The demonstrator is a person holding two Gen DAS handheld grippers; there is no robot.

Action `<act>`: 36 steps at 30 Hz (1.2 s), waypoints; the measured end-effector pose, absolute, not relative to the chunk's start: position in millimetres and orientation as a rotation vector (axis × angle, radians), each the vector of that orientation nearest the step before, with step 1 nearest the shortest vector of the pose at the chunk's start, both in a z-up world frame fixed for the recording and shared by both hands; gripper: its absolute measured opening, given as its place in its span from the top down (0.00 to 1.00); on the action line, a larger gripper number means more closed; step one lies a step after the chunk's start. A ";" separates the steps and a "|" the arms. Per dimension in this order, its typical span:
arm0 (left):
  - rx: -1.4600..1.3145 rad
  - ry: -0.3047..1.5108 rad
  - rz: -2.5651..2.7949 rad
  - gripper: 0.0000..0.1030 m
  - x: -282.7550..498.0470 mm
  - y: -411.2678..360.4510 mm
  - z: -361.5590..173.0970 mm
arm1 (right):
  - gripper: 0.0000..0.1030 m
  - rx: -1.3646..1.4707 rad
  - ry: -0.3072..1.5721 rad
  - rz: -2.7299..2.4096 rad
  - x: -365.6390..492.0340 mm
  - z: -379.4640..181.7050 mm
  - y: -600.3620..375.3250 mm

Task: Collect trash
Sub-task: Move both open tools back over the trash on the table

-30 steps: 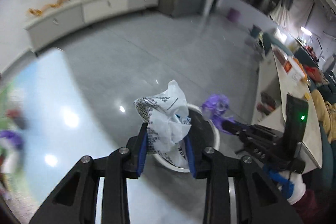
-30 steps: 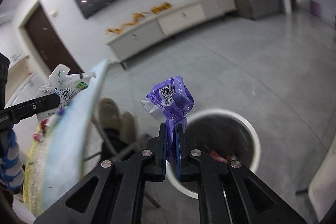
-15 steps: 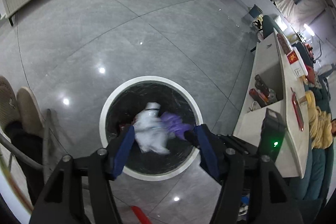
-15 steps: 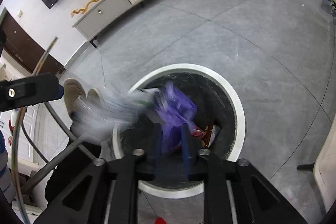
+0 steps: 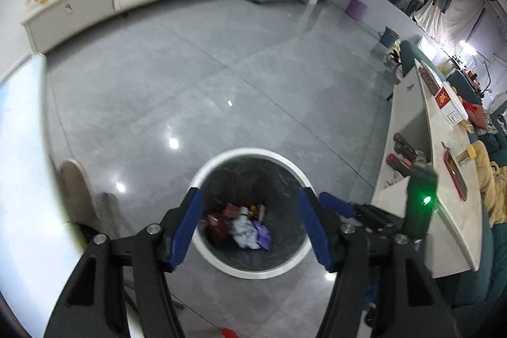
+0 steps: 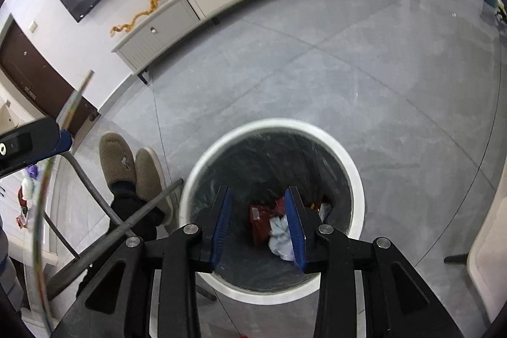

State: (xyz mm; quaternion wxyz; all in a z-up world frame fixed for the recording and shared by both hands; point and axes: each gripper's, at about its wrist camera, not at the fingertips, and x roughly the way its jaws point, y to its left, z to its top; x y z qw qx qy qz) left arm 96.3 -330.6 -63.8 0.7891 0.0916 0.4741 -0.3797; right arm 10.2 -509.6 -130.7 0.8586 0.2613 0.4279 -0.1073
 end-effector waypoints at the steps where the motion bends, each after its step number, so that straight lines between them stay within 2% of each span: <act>1: 0.192 1.000 -0.807 0.41 94.4 -321.8 -58.0 | 0.66 0.542 0.889 -0.225 10.6 -124.8 -507.7; 12: 0.114 0.798 -0.659 0.40 88.6 -199.0 -1.8 | 0.66 0.417 0.740 -0.151 14.3 -30.8 -448.5; 15: 0.071 0.759 -0.617 0.32 86.7 -160.4 9.2 | 0.65 0.389 0.708 -0.124 17.0 -8.8 -429.9; 20: 0.022 0.698 -0.532 0.31 81.8 -97.7 24.5 | 0.59 0.333 0.662 -0.072 21.5 25.2 -391.3; 36: -0.091 0.615 -0.235 0.31 59.0 100.9 31.0 | 0.59 0.171 0.618 0.163 35.7 80.7 -253.2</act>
